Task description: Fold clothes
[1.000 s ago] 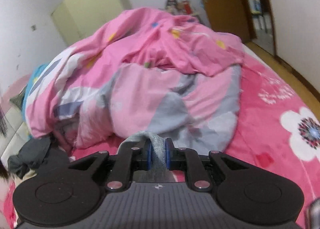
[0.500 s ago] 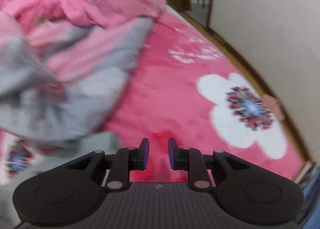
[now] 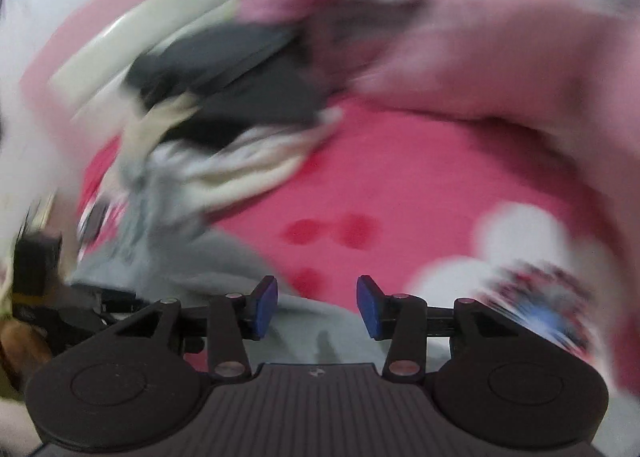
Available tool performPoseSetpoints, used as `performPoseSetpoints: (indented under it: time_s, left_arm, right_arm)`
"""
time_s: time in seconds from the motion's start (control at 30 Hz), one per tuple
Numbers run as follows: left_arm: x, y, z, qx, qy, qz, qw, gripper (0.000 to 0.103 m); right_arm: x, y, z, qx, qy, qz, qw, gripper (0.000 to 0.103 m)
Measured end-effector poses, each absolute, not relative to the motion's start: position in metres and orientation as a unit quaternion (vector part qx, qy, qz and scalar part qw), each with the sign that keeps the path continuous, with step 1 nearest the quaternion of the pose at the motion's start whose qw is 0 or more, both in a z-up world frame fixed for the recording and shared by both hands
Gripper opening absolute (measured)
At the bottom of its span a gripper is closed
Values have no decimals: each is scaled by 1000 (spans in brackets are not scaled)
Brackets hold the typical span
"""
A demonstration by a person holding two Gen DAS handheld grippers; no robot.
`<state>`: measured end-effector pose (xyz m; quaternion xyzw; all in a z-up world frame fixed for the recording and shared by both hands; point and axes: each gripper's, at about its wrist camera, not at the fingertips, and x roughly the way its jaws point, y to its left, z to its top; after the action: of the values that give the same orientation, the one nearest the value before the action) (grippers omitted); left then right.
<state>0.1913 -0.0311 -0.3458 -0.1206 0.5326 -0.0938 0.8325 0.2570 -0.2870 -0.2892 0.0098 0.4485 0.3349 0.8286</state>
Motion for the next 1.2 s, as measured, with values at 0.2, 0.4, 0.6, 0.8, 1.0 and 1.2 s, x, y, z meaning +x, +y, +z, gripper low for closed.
performPoseSetpoints:
  time_s: [0.2,0.4,0.6,0.8,1.0,1.2]
  left_arm:
    - [182,26,-343,-161,509,-35,845,65]
    - [192,76,-346,-214,481,-1,850,65]
    - [212,96,-336,-243,451,-35,858,65]
    - [226,104,-329,-240,430,-79,867,65]
    - [244,85,-360,-144,464,-101,868,64]
    - [249,102,-349,-150,412,-61,897,64]
  right_arm:
    - [229,-163,-313,-198,381,438,789,47]
    - [206,-107,-353,-304,345,452,765,44]
    - [242,-122,-342,-223,374,368,822,9]
    - [295,-153,-343,-91,406,271,868,9]
    - [325,-163,-376,-16,458,209,864,11]
    - [312,-209,-357,58,463,170,868,13]
